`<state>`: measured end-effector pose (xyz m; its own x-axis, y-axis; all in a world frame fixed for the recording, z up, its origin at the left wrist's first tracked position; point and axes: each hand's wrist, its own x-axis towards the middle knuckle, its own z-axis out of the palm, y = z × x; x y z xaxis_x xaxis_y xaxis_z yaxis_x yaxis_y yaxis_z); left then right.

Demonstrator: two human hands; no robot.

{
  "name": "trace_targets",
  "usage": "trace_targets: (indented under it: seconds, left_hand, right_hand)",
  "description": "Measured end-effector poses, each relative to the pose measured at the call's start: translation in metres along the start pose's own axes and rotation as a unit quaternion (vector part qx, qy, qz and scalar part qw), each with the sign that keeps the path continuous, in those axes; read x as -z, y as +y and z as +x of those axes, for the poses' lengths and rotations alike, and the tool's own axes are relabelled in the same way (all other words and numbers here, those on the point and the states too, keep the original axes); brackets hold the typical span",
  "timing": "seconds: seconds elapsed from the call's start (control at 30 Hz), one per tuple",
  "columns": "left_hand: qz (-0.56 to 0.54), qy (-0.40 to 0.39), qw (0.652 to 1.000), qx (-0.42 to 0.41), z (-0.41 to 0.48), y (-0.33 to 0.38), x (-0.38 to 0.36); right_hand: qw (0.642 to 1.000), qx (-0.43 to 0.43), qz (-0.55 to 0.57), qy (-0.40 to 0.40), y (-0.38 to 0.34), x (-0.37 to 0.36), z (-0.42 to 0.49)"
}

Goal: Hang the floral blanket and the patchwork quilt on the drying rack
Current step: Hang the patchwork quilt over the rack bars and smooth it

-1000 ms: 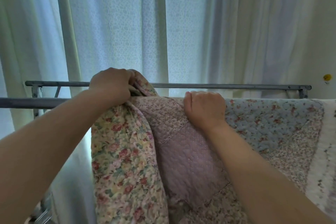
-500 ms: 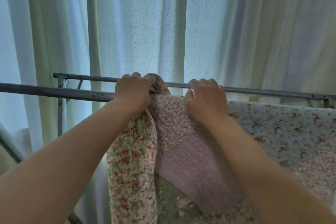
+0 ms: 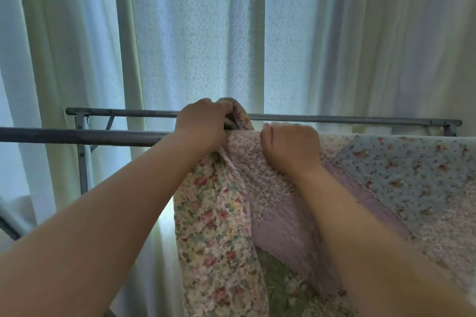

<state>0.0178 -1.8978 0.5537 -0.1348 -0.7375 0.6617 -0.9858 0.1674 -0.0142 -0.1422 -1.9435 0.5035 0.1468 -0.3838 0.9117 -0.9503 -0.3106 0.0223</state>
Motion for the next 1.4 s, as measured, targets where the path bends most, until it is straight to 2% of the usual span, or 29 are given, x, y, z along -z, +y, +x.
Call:
trace_targets:
  seconds: [0.23,0.4,0.53,0.6,0.7,0.8,1.0,1.1,1.2,1.4]
  left_hand:
    - [0.006,0.035,0.999,-0.026,-0.01,-0.029,0.001]
    - [0.052,0.044,0.997,0.038,-0.011,-0.046,0.005]
    - [0.027,-0.001,0.995,0.098,-0.004,-0.063,0.019]
    - [0.011,-0.015,0.996,0.091,-0.009,-0.076,0.019]
    - [0.006,0.027,0.998,0.055,-0.023,-0.082,0.012]
    - [0.017,0.053,0.998,0.035,-0.027,-0.081,0.007]
    - [0.097,0.1,0.99,0.019,-0.036,-0.079,0.003]
    - [0.082,0.078,0.993,0.036,-0.035,-0.07,0.008]
    - [0.077,0.067,0.994,0.048,-0.035,-0.068,0.014]
    - [0.123,-0.031,0.991,0.047,-0.035,-0.065,0.02]
  right_hand:
    - [0.999,-0.019,-0.015,0.033,-0.004,-0.001,-0.001]
    - [0.998,-0.028,-0.025,0.057,-0.004,-0.001,-0.001]
    - [0.997,-0.027,-0.028,0.064,-0.004,-0.003,0.0]
    - [0.996,-0.028,-0.031,0.075,-0.001,-0.003,-0.001]
    - [0.995,-0.028,-0.034,0.088,-0.003,-0.004,0.0]
    - [0.997,-0.028,-0.029,0.071,-0.006,-0.003,-0.001]
    - [0.998,-0.053,-0.01,-0.034,-0.026,0.004,0.013]
    - [0.997,0.017,0.058,-0.043,-0.071,0.002,0.022]
    - [0.991,0.052,0.092,-0.081,-0.107,-0.009,0.023]
    - [0.996,0.071,0.054,-0.01,-0.117,-0.017,0.017]
